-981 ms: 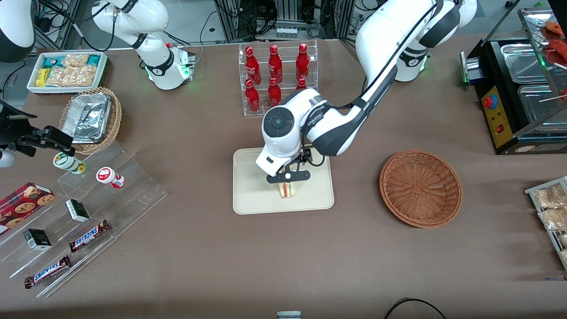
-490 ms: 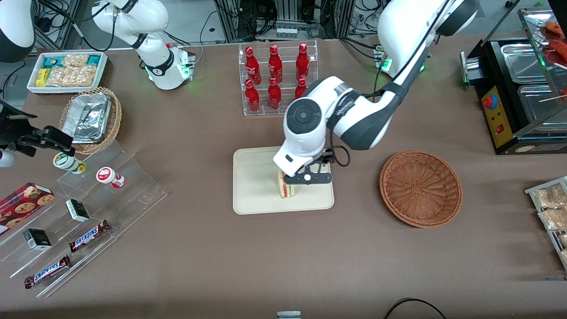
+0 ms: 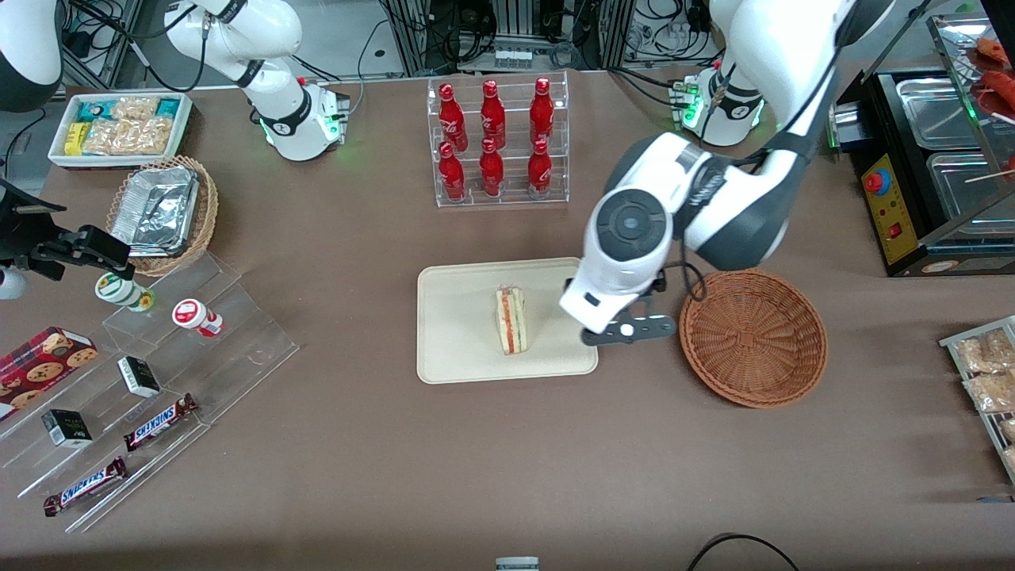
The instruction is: Place sandwich from basket to tray
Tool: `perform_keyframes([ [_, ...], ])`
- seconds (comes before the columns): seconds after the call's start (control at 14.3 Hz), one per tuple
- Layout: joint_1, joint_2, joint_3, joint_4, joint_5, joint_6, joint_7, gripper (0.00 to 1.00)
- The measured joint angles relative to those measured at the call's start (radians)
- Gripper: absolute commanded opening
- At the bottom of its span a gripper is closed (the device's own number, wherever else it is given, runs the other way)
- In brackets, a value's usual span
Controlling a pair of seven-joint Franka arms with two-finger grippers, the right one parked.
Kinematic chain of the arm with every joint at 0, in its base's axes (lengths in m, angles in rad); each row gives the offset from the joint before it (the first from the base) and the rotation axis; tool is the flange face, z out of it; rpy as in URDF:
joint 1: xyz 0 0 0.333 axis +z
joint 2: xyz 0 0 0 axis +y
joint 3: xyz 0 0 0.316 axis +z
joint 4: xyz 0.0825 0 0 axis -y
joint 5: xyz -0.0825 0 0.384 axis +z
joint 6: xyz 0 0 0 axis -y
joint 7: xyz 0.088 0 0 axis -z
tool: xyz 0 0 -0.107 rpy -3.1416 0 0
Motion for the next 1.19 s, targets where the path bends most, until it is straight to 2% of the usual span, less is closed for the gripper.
perform_keyframes([
  [0.56,0.160,-0.116,0.003,-0.083,-0.063,-0.018,0.166,1.00],
  [0.98,0.308,-0.271,0.009,-0.231,-0.125,-0.050,0.379,1.00],
  [1.19,0.327,-0.375,0.058,-0.310,-0.157,-0.079,0.476,1.00],
])
